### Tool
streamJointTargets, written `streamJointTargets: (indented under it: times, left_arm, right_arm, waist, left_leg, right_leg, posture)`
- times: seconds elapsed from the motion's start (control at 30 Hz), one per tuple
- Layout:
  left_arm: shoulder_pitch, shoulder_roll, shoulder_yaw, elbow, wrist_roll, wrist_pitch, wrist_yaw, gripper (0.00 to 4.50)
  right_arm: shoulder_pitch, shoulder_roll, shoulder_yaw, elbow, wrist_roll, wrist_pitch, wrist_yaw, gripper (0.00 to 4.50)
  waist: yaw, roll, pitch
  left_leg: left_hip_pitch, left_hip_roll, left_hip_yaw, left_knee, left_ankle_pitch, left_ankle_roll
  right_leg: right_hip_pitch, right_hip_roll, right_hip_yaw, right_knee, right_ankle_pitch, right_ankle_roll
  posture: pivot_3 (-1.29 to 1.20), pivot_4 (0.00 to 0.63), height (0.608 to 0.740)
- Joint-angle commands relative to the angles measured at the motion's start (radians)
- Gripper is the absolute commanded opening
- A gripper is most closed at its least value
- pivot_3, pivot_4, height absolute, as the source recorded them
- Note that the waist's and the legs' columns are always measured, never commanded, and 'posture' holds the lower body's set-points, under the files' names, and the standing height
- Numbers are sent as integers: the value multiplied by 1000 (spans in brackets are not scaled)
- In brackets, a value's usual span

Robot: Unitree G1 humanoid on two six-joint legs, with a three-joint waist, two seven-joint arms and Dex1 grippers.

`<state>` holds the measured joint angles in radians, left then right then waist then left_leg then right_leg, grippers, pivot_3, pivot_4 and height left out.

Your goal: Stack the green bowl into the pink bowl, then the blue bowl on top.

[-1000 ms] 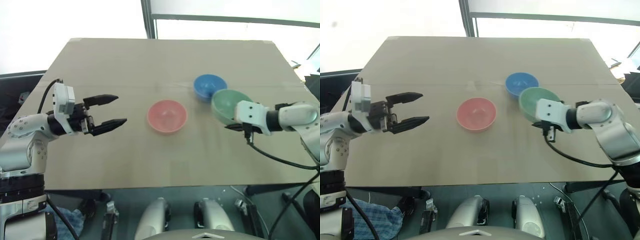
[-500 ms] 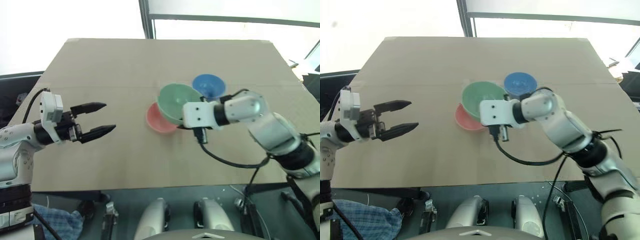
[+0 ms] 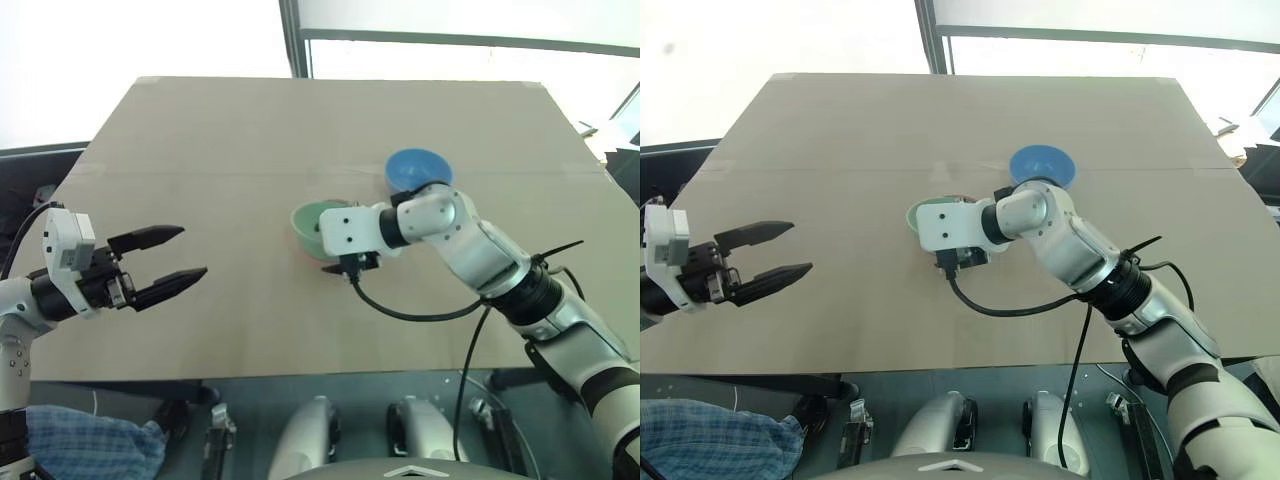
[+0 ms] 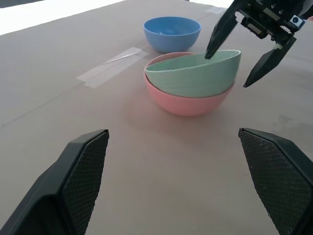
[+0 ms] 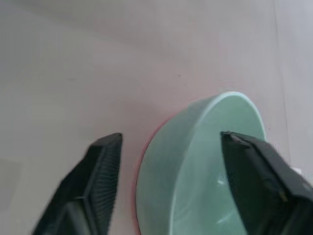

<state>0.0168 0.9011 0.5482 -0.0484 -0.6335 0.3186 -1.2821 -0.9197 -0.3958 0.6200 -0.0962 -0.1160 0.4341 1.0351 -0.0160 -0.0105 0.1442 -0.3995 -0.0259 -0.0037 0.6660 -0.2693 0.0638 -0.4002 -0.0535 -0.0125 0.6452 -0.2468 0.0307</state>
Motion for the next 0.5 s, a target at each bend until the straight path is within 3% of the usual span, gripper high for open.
streamJointTargets:
  times: [0.03,0.33,0.5]
  left_arm:
    - [9,-3,32,-48,-25,-6,16,4500]
    - [-32,-11,-7,-50,-43,1,29,4500]
    - [-66,-38,-45,-46,-50,2,41,4500]
  right_arm:
    - [-14,9,-63,-10,7,7,-19,4413]
    - [-98,-84,-263,3,98,113,11,4413]
    - [-116,-162,-292,189,48,38,-24,4413]
  waist:
    - [0,0,0]
    - [1,0,0]
    - [0,0,0]
  left_leg:
    - [0,0,0,0,0,0]
    - [0,0,0,-1,0,0]
    - [0,0,0,-2,0,0]
  right_leg:
    - [0,0,0,0,0,0]
    - [0,0,0,-1,0,0]
    - [0,0,0,-2,0,0]
  posture:
    - [0,150,740]
    - [0,150,740]
    - [0,150,740]
